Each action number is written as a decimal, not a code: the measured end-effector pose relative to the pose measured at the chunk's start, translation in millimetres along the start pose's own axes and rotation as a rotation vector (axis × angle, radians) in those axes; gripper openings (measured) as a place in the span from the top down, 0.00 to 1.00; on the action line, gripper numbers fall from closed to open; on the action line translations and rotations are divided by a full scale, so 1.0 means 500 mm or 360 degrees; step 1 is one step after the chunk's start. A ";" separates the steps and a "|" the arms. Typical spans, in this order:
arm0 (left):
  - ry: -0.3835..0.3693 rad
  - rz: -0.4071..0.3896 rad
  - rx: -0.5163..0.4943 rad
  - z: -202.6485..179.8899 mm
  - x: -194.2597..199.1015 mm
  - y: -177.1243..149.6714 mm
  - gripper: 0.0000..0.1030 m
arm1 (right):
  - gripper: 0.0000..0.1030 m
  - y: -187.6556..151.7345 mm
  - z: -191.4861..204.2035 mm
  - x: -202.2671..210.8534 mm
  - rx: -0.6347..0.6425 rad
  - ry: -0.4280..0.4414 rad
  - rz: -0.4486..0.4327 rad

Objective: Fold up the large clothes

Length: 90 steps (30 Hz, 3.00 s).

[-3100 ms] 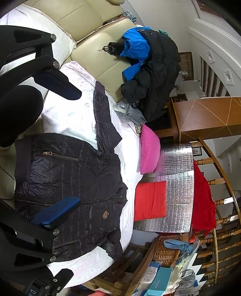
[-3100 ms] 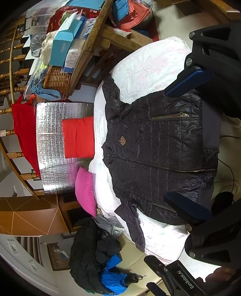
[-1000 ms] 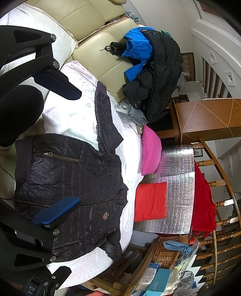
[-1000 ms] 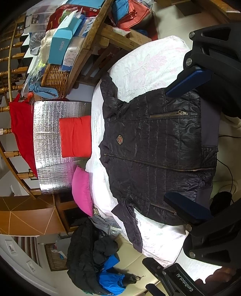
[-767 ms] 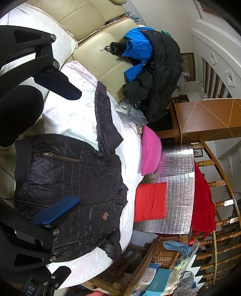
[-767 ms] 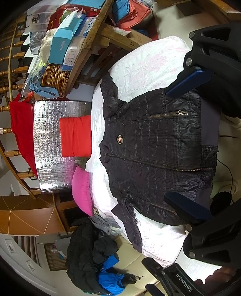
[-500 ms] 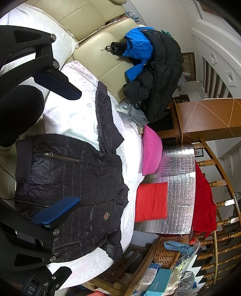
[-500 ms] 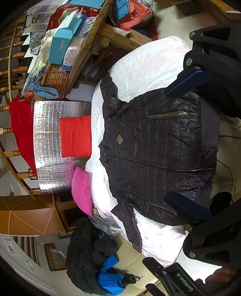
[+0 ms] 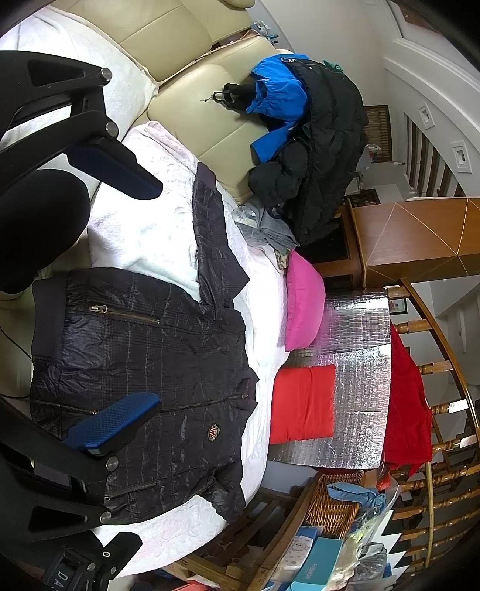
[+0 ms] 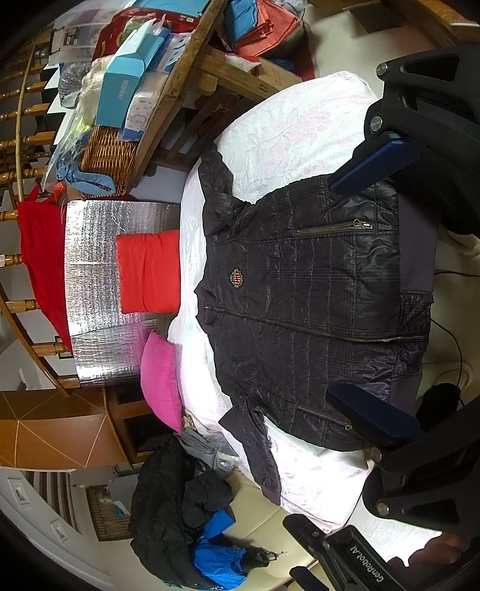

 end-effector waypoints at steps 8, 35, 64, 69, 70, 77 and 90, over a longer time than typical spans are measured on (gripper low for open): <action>0.0001 0.0003 0.0000 0.002 0.000 -0.005 0.00 | 0.00 -0.005 0.000 -0.006 0.0015 -0.0016 0.0027; -0.0031 0.0093 -0.0136 -0.148 -0.327 0.112 0.00 | 0.00 0.127 -0.143 -0.243 0.0039 -0.0308 0.0104; 0.0115 0.0324 -0.0195 -0.263 -0.768 0.046 0.00 | 0.53 0.256 -0.954 -1.043 -0.1304 -0.0071 0.0183; 0.0126 0.0302 -0.0179 -0.259 -0.763 0.054 0.00 | 0.85 0.297 -0.925 -1.010 -0.1186 -0.0058 0.0088; 0.0132 0.0291 -0.0172 -0.256 -0.760 0.057 0.00 | 0.85 0.311 -0.910 -0.996 -0.1134 -0.0058 0.0060; 0.0156 0.0232 -0.0064 -0.209 -0.737 0.090 0.00 | 0.85 0.455 -0.653 -0.801 -0.0623 0.0023 -0.0163; 0.0255 0.0174 0.0188 -0.035 -0.696 0.119 0.00 | 0.85 0.351 -0.052 -0.637 -0.0059 0.0345 -0.0031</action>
Point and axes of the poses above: each gripper's, at about its wrist camera, not at the fingertips, and x roughly against the way its jaws point, z to its left, y to its top, the point moved 10 cm from there along -x, roughly the way its jaws point, and after that the axes turned 6 degrees about x, right-handed, at the moved point
